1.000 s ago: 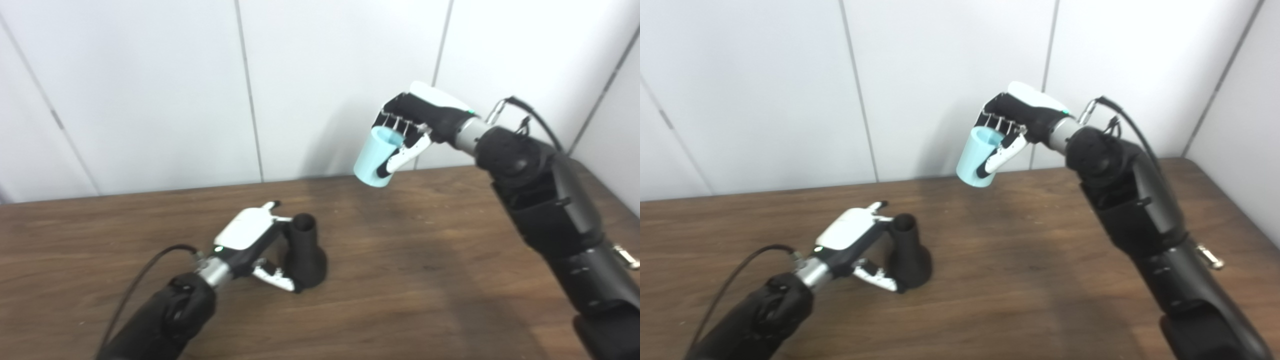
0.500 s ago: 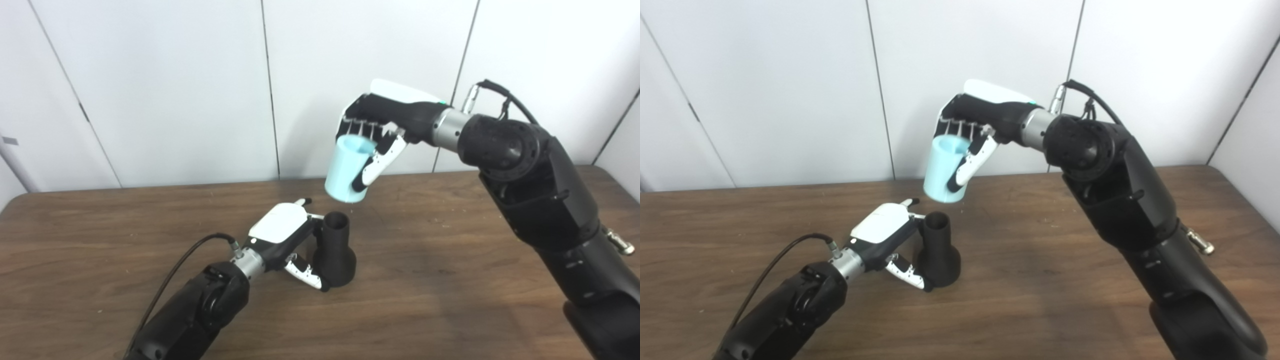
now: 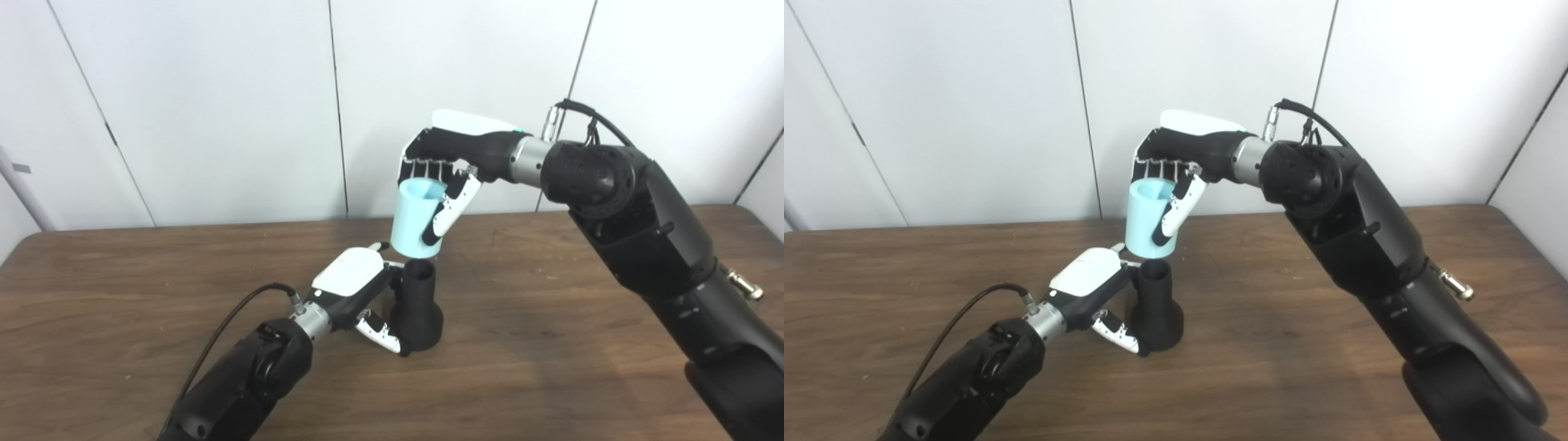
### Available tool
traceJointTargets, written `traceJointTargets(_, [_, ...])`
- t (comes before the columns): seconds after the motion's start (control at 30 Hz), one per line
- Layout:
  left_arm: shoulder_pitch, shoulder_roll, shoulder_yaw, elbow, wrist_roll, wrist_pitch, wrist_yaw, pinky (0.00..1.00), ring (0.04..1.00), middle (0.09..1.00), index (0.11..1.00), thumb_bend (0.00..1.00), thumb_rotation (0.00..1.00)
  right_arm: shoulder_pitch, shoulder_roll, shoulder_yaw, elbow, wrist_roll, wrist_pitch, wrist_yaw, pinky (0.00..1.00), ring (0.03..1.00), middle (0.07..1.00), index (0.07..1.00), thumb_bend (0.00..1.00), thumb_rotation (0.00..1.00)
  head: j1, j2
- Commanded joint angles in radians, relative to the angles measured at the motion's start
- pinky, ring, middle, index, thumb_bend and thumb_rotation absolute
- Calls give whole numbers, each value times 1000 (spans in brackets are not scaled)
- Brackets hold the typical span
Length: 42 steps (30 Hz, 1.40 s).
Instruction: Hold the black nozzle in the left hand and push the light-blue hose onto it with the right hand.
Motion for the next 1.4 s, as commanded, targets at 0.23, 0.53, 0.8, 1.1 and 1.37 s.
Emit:
traceJointTargets(0.23, [44,7,-49,15,64,25,-93,1000,625,478,490,526,0,-73,-22,8,-18,-12,-50,19,397,462,479,476,521,0,-4,11])
traceJointTargets(0.53, [46,10,-48,11,63,30,-99,1000,629,475,493,526,0,-53,-22,26,-33,-21,-42,44,404,466,477,476,521,0,-5,15])
traceJointTargets(0.8, [47,12,-45,-1,60,39,-107,1000,628,473,494,526,0,-33,-41,41,-42,-40,-46,65,415,472,471,480,521,0,-9,25])
traceJointTargets(1.1, [54,18,-43,-18,59,48,-113,1000,633,482,489,526,0,-15,-43,54,-54,-63,-31,78,428,485,472,471,520,0,-12,31])
traceJointTargets(1.37, [54,19,-42,-18,56,48,-117,1000,638,482,488,526,0,-7,-38,52,-47,-69,-31,69,430,486,472,471,520,0,-17,36])
